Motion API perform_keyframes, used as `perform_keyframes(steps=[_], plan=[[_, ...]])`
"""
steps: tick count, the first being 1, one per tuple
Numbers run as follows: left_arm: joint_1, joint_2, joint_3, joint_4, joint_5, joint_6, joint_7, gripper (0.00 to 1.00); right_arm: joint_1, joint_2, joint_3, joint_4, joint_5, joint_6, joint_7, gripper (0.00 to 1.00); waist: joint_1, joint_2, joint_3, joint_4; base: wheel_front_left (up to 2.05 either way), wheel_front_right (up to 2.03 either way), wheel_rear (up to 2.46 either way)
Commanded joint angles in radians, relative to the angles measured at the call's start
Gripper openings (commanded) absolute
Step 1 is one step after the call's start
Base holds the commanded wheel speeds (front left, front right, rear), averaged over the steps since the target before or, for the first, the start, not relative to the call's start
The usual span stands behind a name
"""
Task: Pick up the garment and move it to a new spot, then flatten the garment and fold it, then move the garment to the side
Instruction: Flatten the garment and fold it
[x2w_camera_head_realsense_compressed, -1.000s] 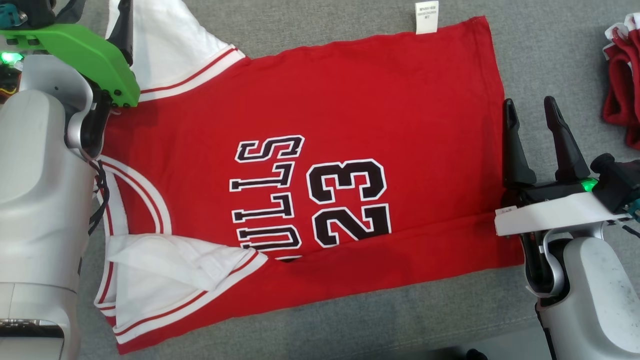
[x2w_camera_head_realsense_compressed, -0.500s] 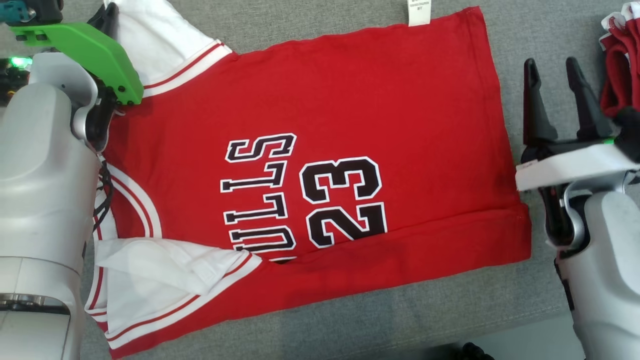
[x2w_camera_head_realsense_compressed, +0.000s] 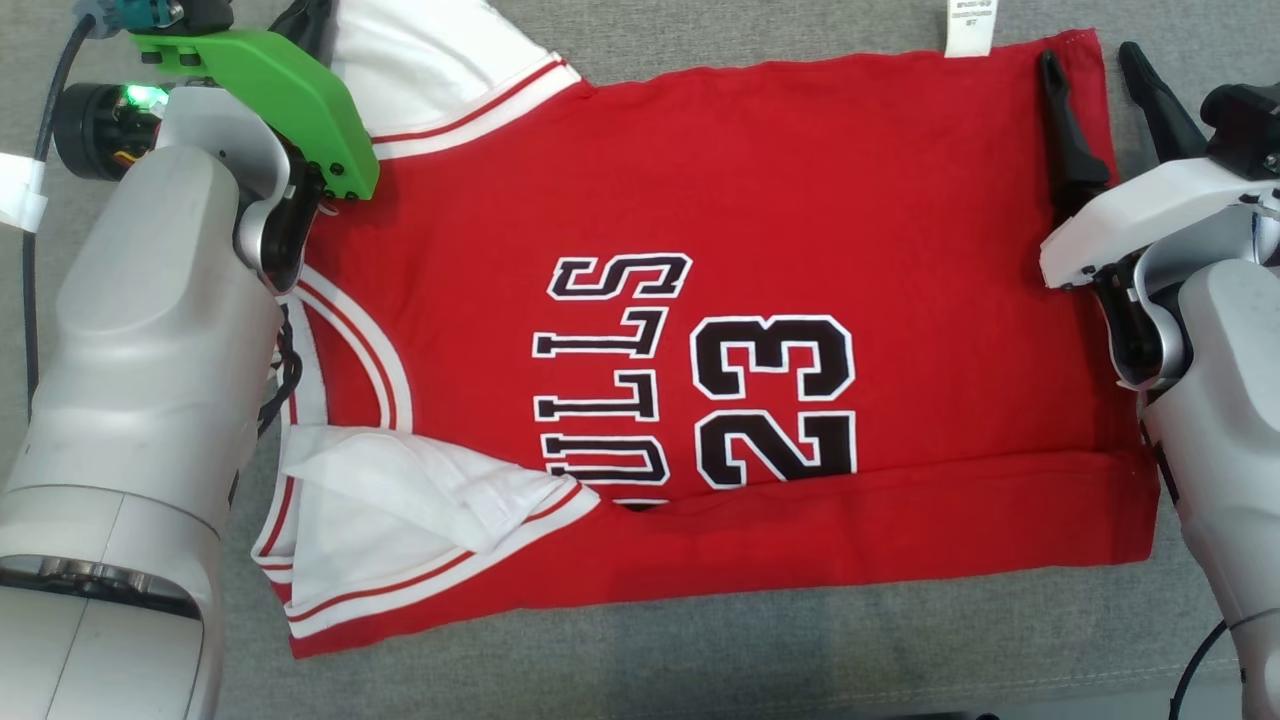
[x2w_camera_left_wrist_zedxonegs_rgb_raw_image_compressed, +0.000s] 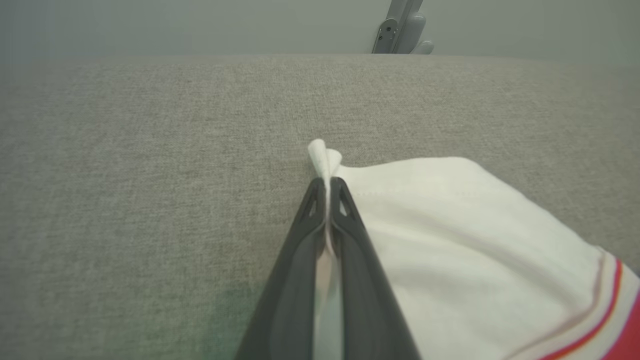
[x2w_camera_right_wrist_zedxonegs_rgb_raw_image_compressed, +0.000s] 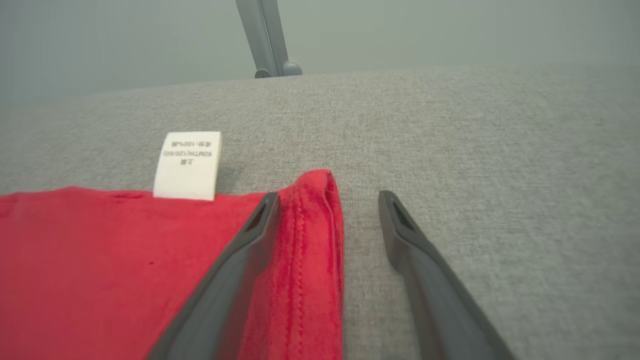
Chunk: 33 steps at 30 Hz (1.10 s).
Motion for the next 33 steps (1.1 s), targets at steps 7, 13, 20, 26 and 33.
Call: perform_keyframes(steps=[7, 13, 20, 26, 33], plan=[[-0.029, 0.024, -0.058, -0.014, -0.04, -0.003, -0.085, 0.0, -0.062, -0.061, 0.078, 0.058, 0.059, -0.001, 0.004, 0.0, -0.0001, -0.0001, -0.014, 0.024, 0.0, 0.0, 0.0], [-0.046, 0.05, -0.088, -0.05, -0.048, -0.003, -0.156, 0.0, -0.082, -0.103, 0.101, 0.023, 0.092, -0.001, -0.021, 0.0, -0.0001, -0.0001, -0.038, 0.023, 0.0, 0.0, 0.0], [-0.021, 0.084, -0.115, -0.15, -0.054, -0.002, -0.218, 0.0, -0.043, -0.116, 0.093, -0.036, 0.115, -0.001, -0.043, 0.0, -0.0001, -0.0001, -0.062, 0.023, 0.0, 0.0, 0.0], [0.123, 0.131, -0.103, -0.336, -0.044, 0.019, -0.243, 0.0, 0.047, -0.12, 0.089, -0.123, 0.141, -0.001, -0.054, 0.0, -0.0001, -0.0001, -0.073, 0.027, 0.0, 0.0, 0.0], [0.427, 0.218, -0.069, -0.748, -0.01, 0.144, -0.249, 0.0, 0.216, -0.131, 0.031, -0.274, 0.183, -0.001, -0.064, 0.0, -0.0001, -0.0001, -0.082, 0.041, 0.0, 0.0, 0.0]])
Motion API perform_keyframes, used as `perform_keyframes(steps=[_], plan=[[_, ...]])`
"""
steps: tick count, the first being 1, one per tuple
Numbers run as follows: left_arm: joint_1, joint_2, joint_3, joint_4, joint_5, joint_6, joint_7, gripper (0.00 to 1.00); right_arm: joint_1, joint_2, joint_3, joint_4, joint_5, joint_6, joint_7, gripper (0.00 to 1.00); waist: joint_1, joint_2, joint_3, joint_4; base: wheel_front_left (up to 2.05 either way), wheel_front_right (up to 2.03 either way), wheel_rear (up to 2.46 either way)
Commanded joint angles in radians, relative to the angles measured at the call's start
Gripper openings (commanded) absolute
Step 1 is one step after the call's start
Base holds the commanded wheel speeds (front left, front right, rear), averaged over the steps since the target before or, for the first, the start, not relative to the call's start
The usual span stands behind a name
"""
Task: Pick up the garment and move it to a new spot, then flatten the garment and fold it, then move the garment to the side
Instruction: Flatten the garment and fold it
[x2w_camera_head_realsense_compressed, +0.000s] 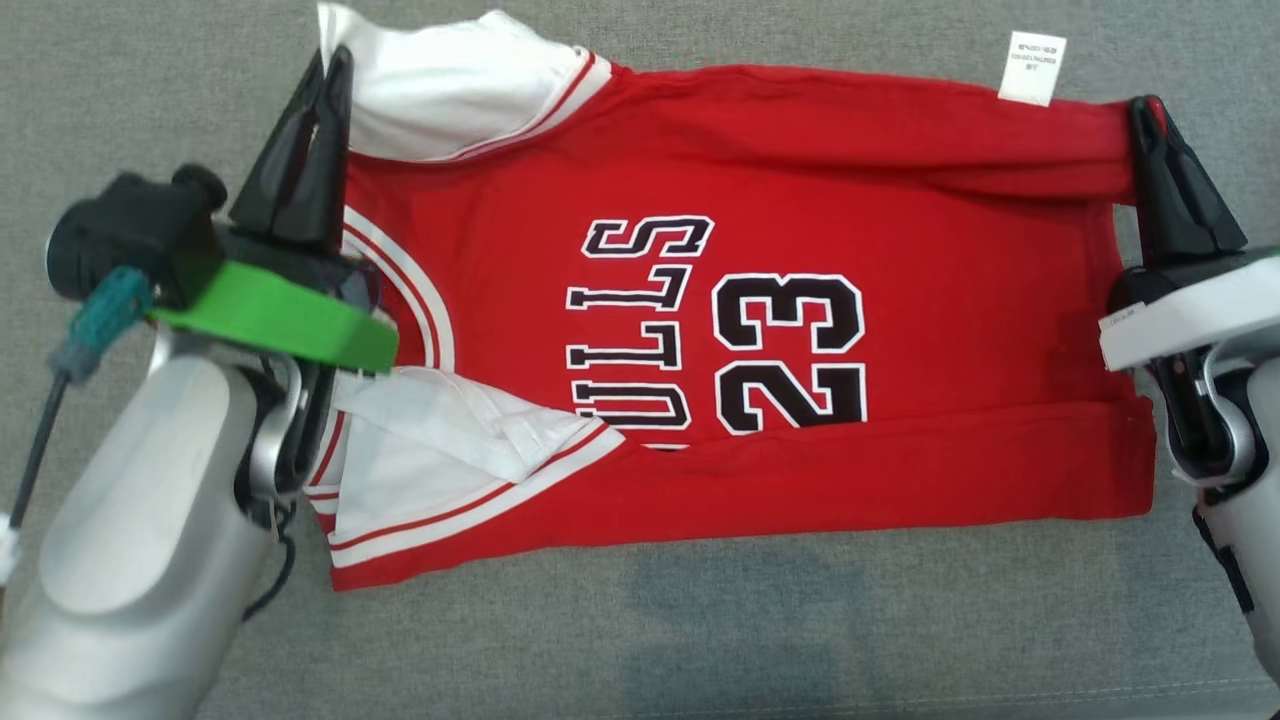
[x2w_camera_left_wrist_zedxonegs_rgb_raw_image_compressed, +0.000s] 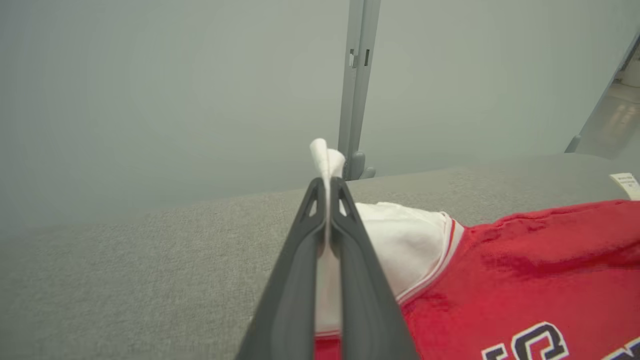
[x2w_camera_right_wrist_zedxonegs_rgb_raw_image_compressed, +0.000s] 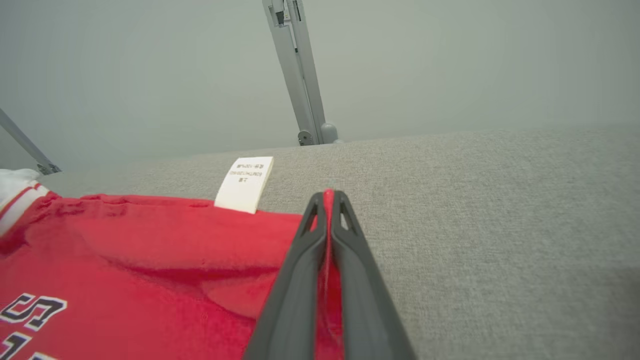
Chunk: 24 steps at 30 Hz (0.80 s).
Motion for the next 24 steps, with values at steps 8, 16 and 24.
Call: perform_keyframes(steps=[8, 16, 24], plan=[[0.398, 0.091, 0.036, -0.403, -0.064, 0.169, 0.051, 0.0, 0.25, 0.05, -0.1, -0.155, 0.068, -0.001, 0.028, 0.0, 0.0, 0.0, -0.009, 0.009, 0.0, 0.0, 0.0], [0.545, 0.081, 0.03, -0.424, -0.142, 0.2, 0.085, 0.0, 0.331, 0.109, -0.125, -0.14, 0.05, -0.001, 0.039, 0.0, 0.0, 0.0, -0.013, 0.002, 0.0, 0.0, 0.0], [0.578, 0.059, 0.011, -0.365, -0.164, 0.194, 0.083, 1.0, 0.334, 0.121, -0.127, -0.088, 0.008, -0.001, 0.025, 1.0, 0.0, 0.0, -0.029, 0.002, 0.0, 0.0, 0.0]])
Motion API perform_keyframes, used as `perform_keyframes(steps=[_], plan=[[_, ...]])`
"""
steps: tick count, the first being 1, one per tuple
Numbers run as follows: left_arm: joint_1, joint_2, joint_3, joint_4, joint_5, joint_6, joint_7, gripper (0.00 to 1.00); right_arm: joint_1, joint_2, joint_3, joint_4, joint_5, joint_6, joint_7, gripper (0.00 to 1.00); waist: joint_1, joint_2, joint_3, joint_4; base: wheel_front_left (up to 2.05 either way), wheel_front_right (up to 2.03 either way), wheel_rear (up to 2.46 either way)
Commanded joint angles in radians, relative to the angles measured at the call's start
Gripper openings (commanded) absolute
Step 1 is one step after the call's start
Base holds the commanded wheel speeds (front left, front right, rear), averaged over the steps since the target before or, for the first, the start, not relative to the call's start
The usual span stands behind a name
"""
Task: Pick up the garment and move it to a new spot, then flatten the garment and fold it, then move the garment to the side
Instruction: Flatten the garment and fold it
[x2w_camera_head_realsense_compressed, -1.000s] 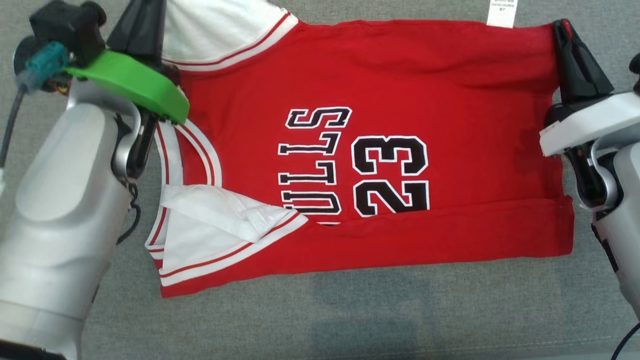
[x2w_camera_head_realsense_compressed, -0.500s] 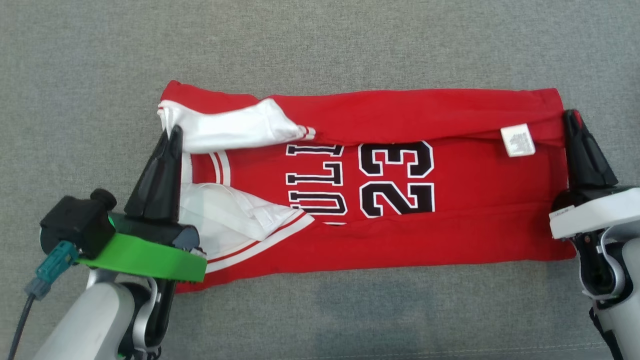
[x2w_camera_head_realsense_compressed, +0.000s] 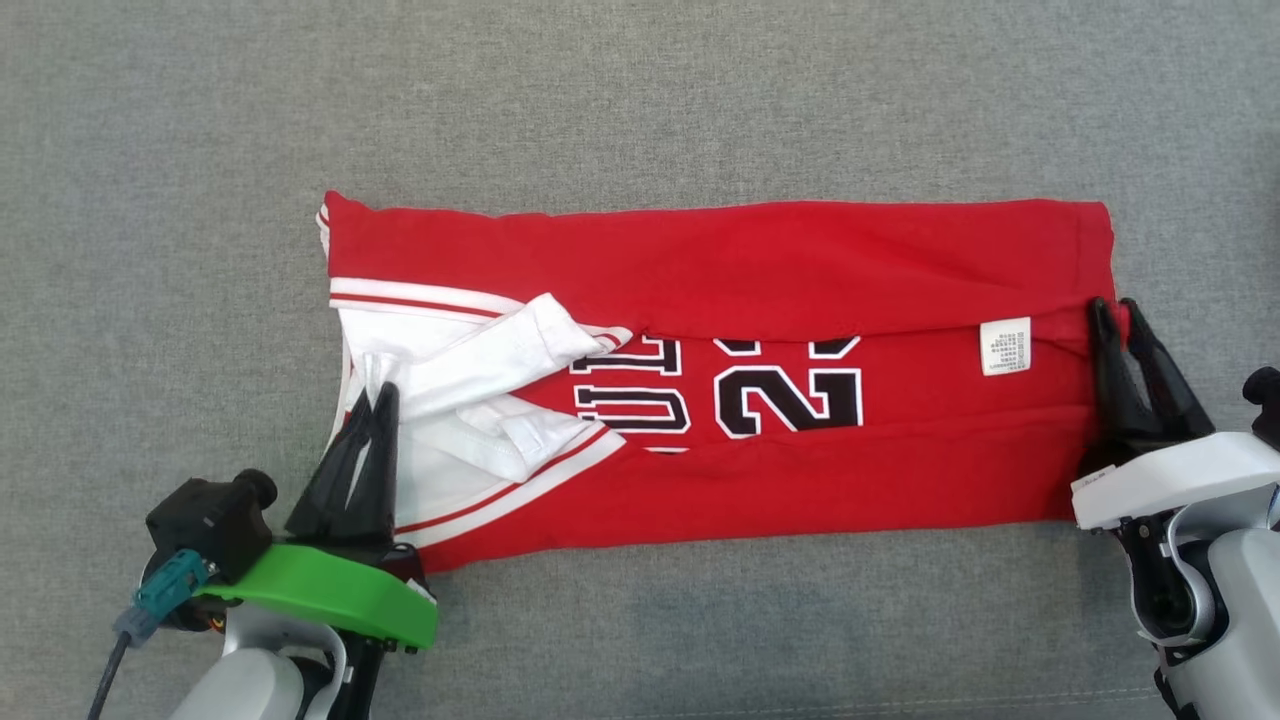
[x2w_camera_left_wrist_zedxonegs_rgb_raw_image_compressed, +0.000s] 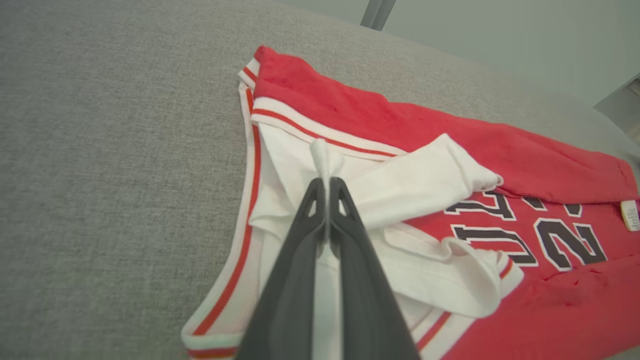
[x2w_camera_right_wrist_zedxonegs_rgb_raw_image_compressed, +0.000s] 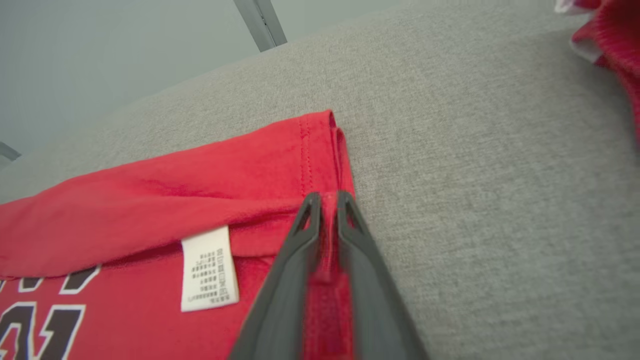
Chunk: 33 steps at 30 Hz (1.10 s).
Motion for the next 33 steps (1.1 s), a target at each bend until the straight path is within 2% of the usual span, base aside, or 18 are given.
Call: perform_keyframes(steps=[1, 7, 12, 16, 22, 27, 33], plan=[[0.012, -0.006, 0.002, 0.011, 0.009, 0.005, -0.019, 1.0, 0.007, 0.001, -0.01, 0.003, -0.02, -0.001, -0.021, 1.0, 0.0, -0.0001, -0.01, -0.001, 0.0, 0.0, 0.0], [-0.033, -0.033, 0.02, 0.016, 0.138, 0.041, -0.087, 1.0, 0.014, 0.039, -0.073, -0.029, -0.122, -0.001, -0.062, 1.0, 0.0, -0.0001, -0.044, -0.003, 0.0, 0.0, 0.0], [-0.06, -0.092, 0.118, -0.022, 0.227, 0.028, -0.098, 1.0, 0.017, 0.077, -0.125, -0.082, -0.216, -0.001, -0.069, 1.0, 0.0, -0.0001, -0.072, -0.005, 0.0, 0.0, 0.0], [-0.056, -0.145, 0.217, -0.06, 0.325, -0.001, -0.098, 1.0, 0.022, 0.101, -0.14, -0.117, -0.298, -0.001, -0.07, 1.0, 0.0, -0.0001, -0.098, -0.008, 0.0, 0.0, 0.0], [0.002, -0.177, 0.307, -0.038, 0.432, -0.039, -0.097, 1.0, 0.05, 0.125, -0.129, -0.137, -0.373, -0.001, -0.071, 1.0, 0.0, -0.0001, -0.136, -0.011, 0.0, 0.0, 0.0], [0.058, -0.192, 0.349, -0.007, 0.463, -0.074, -0.096, 1.0, 0.076, 0.135, -0.122, -0.122, -0.416, -0.001, -0.071, 1.0, 0.0, -0.0001, -0.162, -0.007, 0.0, 0.0, 0.0], [0.084, -0.2, 0.364, 0.046, 0.471, -0.126, -0.096, 1.0, 0.09, 0.146, -0.12, -0.099, -0.411, -0.001, -0.071, 1.0, 0.0, -0.0001, -0.181, 0.003, 0.0, 0.0, 0.0]])
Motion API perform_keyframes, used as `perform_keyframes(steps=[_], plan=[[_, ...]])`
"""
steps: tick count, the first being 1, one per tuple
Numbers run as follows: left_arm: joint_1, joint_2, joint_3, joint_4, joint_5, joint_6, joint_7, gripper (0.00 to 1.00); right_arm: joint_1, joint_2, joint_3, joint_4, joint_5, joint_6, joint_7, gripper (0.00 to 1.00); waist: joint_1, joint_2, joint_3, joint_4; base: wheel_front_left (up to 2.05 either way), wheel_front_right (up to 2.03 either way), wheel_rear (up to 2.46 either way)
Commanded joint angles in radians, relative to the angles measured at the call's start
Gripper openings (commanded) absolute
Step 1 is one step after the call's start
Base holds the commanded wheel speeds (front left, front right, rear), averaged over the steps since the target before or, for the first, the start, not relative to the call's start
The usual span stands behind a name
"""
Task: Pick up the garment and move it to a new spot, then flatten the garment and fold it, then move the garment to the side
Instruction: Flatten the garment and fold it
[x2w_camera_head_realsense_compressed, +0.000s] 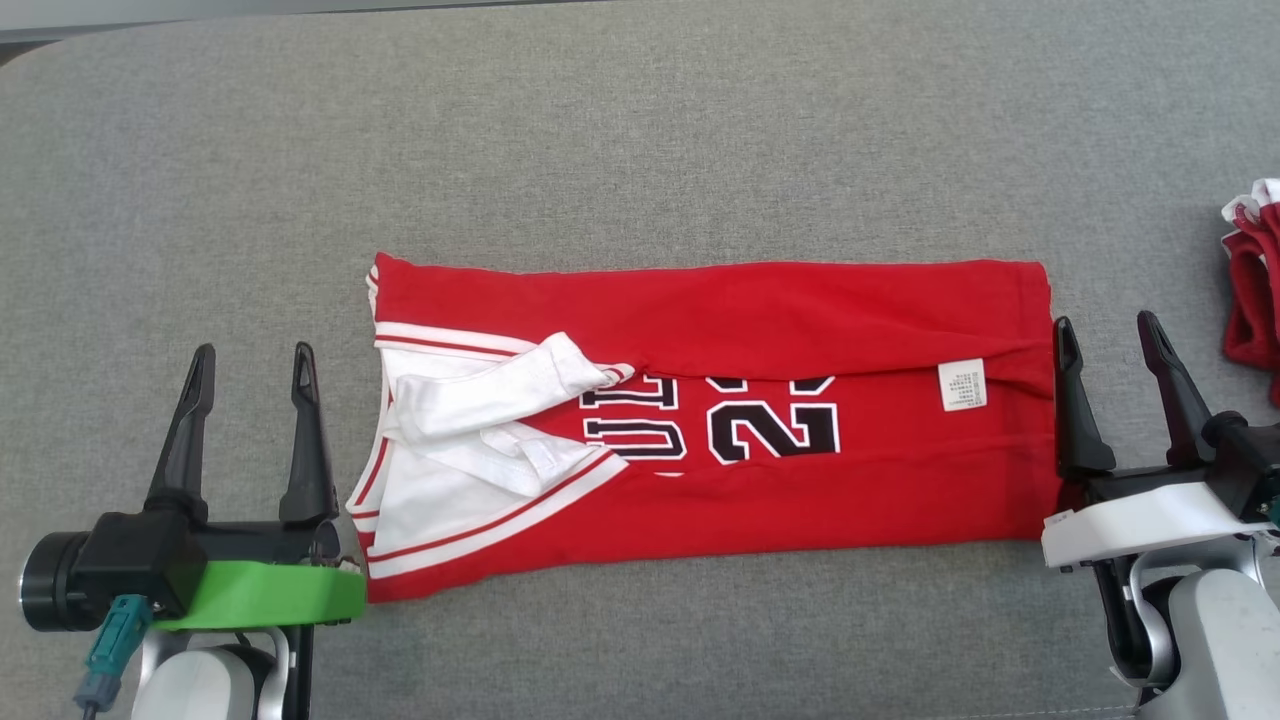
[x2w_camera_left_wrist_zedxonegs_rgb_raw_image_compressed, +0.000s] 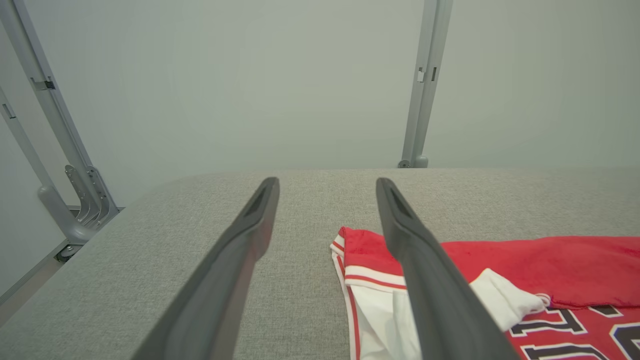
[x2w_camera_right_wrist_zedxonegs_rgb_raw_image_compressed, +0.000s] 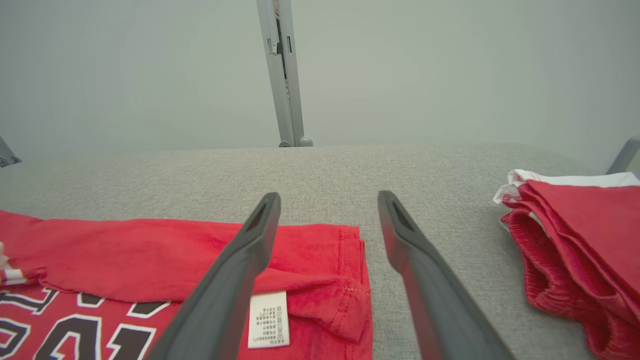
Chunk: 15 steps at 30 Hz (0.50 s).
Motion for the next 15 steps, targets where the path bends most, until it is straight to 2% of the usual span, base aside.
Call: perform_keyframes(steps=[1, 7, 15], plan=[[0.009, -0.004, 0.007, 0.007, 0.009, -0.011, -0.002, 1.0, 0.009, 0.0, 0.0, 0.007, 0.002, -0.001, -0.004, 1.0, 0.0, 0.0, -0.006, 0.008, 0.0, 0.0, 0.0], [-0.005, -0.015, 0.015, 0.028, 0.016, -0.035, -0.002, 1.0, -0.003, -0.006, 0.003, 0.027, 0.016, -0.001, -0.004, 1.0, 0.0, 0.0, -0.005, 0.017, 0.0, 0.0, 0.0], [-0.049, -0.031, 0.024, 0.047, 0.034, -0.06, -0.002, 1.0, -0.068, -0.04, -0.041, 0.158, 0.036, -0.001, -0.004, 1.0, 0.0, 0.0, 0.034, 0.035, 0.0, 0.0, 0.0]])
